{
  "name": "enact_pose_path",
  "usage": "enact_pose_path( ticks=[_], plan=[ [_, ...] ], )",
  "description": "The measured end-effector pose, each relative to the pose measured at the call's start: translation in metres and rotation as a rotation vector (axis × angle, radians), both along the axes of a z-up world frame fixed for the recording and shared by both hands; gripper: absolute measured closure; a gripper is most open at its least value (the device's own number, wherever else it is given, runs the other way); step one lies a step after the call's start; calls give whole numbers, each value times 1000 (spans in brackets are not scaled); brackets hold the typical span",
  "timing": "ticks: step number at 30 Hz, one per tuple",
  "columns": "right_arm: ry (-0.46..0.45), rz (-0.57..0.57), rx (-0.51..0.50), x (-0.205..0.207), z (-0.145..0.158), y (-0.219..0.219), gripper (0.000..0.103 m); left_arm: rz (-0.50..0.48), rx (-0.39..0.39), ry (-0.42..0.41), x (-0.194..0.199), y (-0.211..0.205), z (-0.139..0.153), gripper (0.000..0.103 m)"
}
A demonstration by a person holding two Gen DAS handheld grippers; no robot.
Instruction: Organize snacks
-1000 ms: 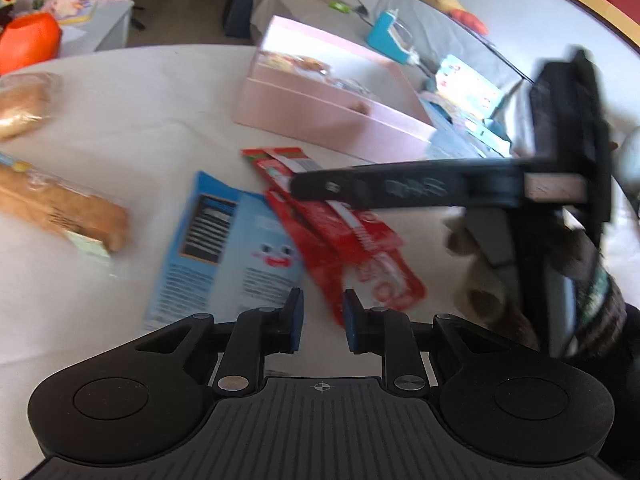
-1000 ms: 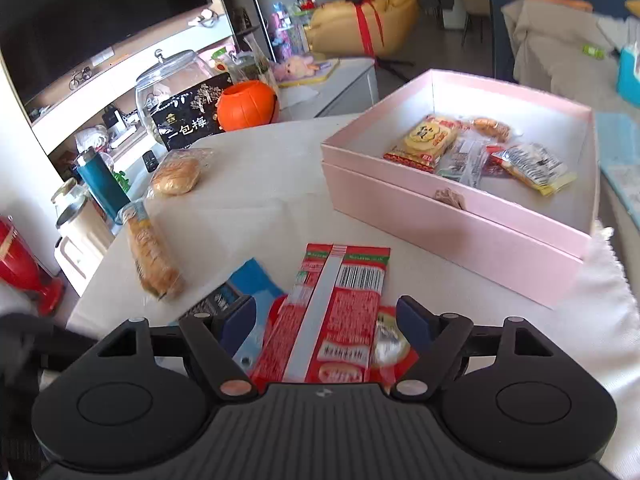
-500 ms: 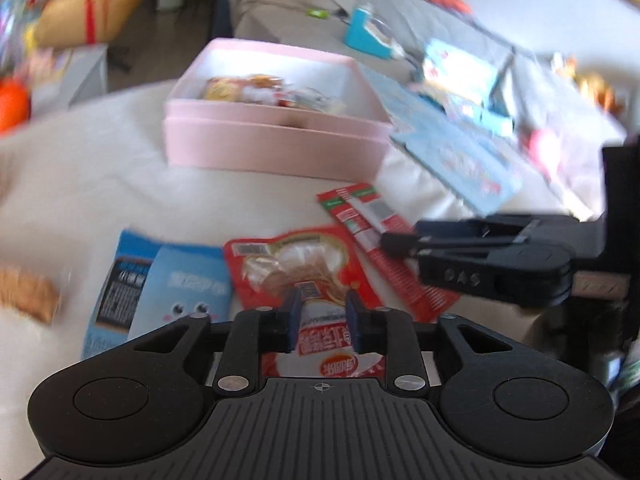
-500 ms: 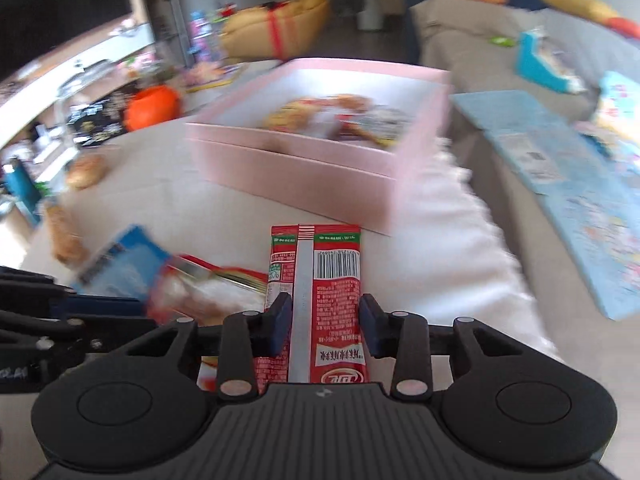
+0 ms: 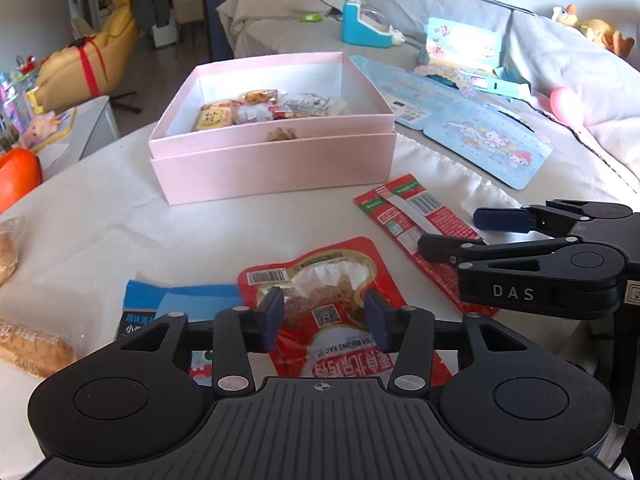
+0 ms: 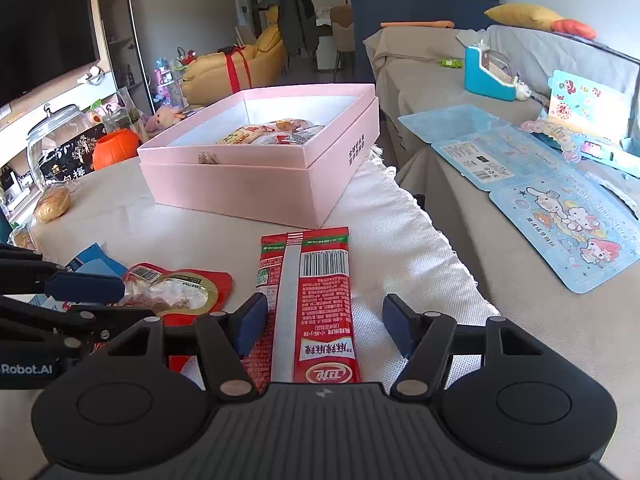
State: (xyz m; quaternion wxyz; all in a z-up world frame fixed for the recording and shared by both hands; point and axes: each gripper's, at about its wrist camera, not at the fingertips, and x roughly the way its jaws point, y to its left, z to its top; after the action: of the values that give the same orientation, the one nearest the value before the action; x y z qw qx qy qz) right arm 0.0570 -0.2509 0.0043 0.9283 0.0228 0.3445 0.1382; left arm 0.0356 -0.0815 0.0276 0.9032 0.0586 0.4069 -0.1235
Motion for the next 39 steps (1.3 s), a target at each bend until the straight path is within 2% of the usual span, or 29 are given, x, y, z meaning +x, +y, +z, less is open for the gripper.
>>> enact_pose_path(
  ticks=[4,9,12,16,19,23,25,26,28,36,39],
  plan=[
    [-6,0,-3,-2,0,1,37,2,57,-9,-2,5,2,50],
    [-6,-2,7,-1,-1,0,37,42,83,-19,1,19,3,50],
    [-6,-3,8,-2,0,0,37,64,40,-3,0,29,10,55],
    [-6,-5,17,-2,0,-1,37,66,-1,-3,-17,33,21,55],
    [-6,-4,18,-3,0,-1,35,49,-22,39,-17,27,14,55],
    [-6,-3,17,-3,0,0,34,27,35,48,-12,8,0,36],
    [-6,-3,18,-3,0,0,34,24,19,68,-6,9,-8,28],
    [-5,-3,17,-3,0,0,34,31,18,69,-4,10,-11,21],
    [-6,-3,17,-3,0,0,33,42,-11,70,-1,17,-15,19],
    [-5,2,17,-3,-1,1,29,45,-23,56,6,20,-15,18],
    [0,15,17,-2,-1,2,23,23,-7,74,10,14,-17,8]
  ],
)
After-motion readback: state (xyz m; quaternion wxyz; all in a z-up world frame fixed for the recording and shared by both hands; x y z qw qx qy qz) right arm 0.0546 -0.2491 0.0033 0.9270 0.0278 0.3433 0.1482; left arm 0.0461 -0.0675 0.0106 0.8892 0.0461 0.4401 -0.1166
